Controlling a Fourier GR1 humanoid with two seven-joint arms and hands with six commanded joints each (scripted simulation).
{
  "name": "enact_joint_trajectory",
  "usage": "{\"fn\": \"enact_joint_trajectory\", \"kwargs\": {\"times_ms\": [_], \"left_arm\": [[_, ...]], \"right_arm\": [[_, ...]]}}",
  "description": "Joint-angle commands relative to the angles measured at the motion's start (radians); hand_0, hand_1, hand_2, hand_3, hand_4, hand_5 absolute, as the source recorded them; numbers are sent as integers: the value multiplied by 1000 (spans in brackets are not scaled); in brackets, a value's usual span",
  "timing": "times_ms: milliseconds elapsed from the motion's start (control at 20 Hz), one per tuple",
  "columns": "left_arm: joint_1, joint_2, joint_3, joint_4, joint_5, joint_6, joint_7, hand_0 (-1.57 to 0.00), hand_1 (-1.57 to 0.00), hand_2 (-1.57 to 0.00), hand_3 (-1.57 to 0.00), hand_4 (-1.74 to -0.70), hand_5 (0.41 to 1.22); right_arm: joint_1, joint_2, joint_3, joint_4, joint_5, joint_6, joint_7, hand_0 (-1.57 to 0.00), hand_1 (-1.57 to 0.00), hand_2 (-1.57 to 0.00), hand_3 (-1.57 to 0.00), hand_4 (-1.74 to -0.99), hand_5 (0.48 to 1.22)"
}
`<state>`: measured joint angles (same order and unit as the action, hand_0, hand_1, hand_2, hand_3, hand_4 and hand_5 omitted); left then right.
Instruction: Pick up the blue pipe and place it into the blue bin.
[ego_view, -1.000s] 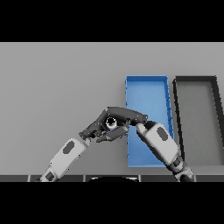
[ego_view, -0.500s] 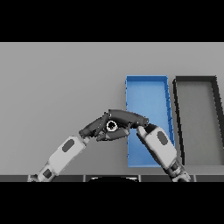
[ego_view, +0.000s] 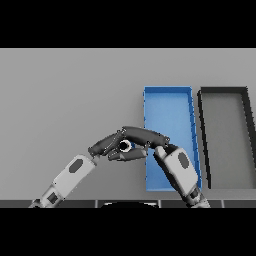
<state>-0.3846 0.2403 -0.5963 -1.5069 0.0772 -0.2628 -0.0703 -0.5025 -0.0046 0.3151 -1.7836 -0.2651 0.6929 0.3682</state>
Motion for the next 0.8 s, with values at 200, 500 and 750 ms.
{"fn": "enact_joint_trajectory", "kwargs": {"times_ms": [200, 500, 750], "left_arm": [[8, -14, 0, 8, -2, 15, 14, -53, -43, -44, -17, -830, 659], [27, -17, 11, -3, 28, 42, 100, -13, -11, -11, -4, -881, 593], [40, -18, -5, 5, 10, 44, 119, -4, -3, -3, -1, -868, 529]], "right_arm": [[0, 11, -14, -5, 18, 0, 0, -1570, -1570, -1570, -1570, -1485, 1219], [-27, 56, -65, 3, -85, -29, 103, -1571, -1571, -1571, -1571, -1492, 1221], [-122, 17, -85, 8, -396, -196, 240, -1571, -1571, -1571, -1571, -1494, 1221]]}}
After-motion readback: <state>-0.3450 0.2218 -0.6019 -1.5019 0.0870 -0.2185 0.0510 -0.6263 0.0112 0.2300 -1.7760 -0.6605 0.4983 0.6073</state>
